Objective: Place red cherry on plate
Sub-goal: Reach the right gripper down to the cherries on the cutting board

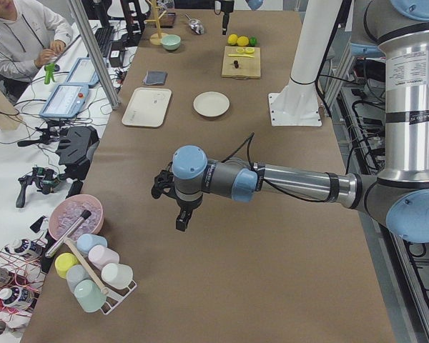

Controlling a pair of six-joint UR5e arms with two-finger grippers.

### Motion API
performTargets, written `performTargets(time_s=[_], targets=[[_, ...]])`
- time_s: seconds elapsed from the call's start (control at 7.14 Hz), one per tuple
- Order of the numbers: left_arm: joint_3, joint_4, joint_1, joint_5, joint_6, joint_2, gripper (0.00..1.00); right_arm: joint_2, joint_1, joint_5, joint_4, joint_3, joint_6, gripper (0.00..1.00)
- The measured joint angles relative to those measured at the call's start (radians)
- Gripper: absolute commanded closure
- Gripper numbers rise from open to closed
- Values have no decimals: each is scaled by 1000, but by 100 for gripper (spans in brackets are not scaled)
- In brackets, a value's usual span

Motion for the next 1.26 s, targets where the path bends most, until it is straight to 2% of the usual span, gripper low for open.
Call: performTargets(time_s=[0.28, 0.56, 1.26], targets=[[-4, 0, 0, 0, 0, -1, 2, -14, -158, -157, 83, -29, 121, 0], [-8, 0, -1, 0, 2, 0, 2, -4, -295, -303, 95, -42, 191, 1], [-9, -2, 1, 0, 3, 12, 2, 21, -453, -501, 97, -62, 252, 1]])
